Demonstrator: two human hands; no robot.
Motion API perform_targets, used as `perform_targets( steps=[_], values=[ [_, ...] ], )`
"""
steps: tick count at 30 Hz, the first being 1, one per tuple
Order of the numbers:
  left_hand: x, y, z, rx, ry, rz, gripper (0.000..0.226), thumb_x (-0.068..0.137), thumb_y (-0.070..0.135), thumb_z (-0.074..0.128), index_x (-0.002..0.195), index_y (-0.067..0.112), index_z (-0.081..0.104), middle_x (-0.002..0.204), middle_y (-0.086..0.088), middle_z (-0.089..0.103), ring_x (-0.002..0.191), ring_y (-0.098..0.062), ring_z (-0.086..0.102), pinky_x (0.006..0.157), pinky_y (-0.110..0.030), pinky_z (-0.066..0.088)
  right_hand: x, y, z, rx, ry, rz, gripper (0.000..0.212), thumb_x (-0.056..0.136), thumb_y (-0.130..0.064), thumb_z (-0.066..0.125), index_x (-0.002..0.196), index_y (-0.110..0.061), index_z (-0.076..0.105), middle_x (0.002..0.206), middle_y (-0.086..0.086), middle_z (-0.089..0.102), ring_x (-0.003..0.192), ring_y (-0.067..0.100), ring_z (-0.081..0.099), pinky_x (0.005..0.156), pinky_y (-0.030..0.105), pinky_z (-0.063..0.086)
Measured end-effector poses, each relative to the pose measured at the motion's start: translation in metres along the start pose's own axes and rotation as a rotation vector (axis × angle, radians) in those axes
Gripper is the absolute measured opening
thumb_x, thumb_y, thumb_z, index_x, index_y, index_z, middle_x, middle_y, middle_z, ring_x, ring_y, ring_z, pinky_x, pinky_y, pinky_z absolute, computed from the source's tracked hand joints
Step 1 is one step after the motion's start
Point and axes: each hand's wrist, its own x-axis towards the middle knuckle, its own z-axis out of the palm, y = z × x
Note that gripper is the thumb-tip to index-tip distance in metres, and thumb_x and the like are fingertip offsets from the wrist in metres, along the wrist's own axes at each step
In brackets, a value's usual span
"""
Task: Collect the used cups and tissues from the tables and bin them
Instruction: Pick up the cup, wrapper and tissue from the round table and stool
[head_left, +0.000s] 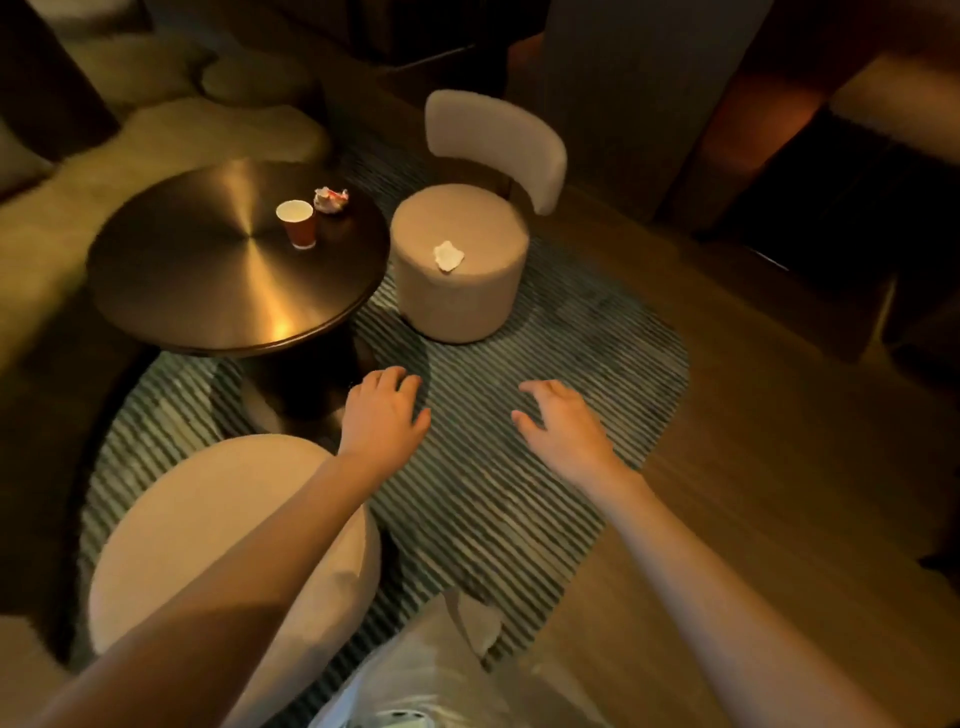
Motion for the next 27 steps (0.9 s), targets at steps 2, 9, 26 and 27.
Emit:
perform_targets(
  steps=[2, 9, 26, 27],
  values=[
    [0.035, -0.004, -0.005, 0.005, 0.006, -0.029, 0.052, 0.095, 0.042, 0.046, 0.139, 0.016, 0.043, 0.144, -0.006, 0.042, 0.133, -0.026, 0.037, 0.107, -0.041, 0.036, 0.044, 0.005, -0.013, 0.004, 0.010, -0.012, 0.047, 0.098, -0.039, 0.046, 0.139, -0.018, 0.042, 0.140, 0.001, 0.046, 0.131, 0.021, 0.039, 0.105, 0.035, 0.037],
    [0.151, -0.041, -0.006, 0.018, 0.026, -0.196, 0.050, 0.092, 0.039, 0.051, 0.135, 0.014, 0.047, 0.140, -0.009, 0.046, 0.129, -0.028, 0.040, 0.103, -0.042, 0.038, 0.200, 0.025, -0.024, -0.039, -0.072, -0.116, 0.045, 0.097, -0.039, 0.049, 0.137, -0.018, 0.045, 0.136, 0.000, 0.049, 0.127, 0.020, 0.043, 0.102, 0.032, 0.038],
    [0.410, -0.147, -0.025, -0.049, 0.115, -0.537, 0.045, 0.091, 0.035, 0.053, 0.131, 0.015, 0.049, 0.139, -0.009, 0.048, 0.128, -0.028, 0.042, 0.103, -0.040, 0.036, 0.579, -0.051, -0.036, -0.053, -0.247, -0.431, 0.044, 0.096, -0.028, 0.051, 0.136, -0.011, 0.046, 0.136, 0.008, 0.050, 0.127, 0.025, 0.044, 0.106, 0.035, 0.035],
    [0.424, -0.158, -0.023, -0.025, 0.112, -0.520, 0.045, 0.090, 0.035, 0.053, 0.130, 0.015, 0.050, 0.138, -0.009, 0.048, 0.127, -0.028, 0.042, 0.102, -0.039, 0.037, 0.598, -0.059, -0.030, -0.059, -0.258, -0.440, 0.044, 0.096, -0.027, 0.051, 0.137, -0.011, 0.046, 0.137, 0.008, 0.050, 0.128, 0.025, 0.043, 0.106, 0.035, 0.035]
  ],
)
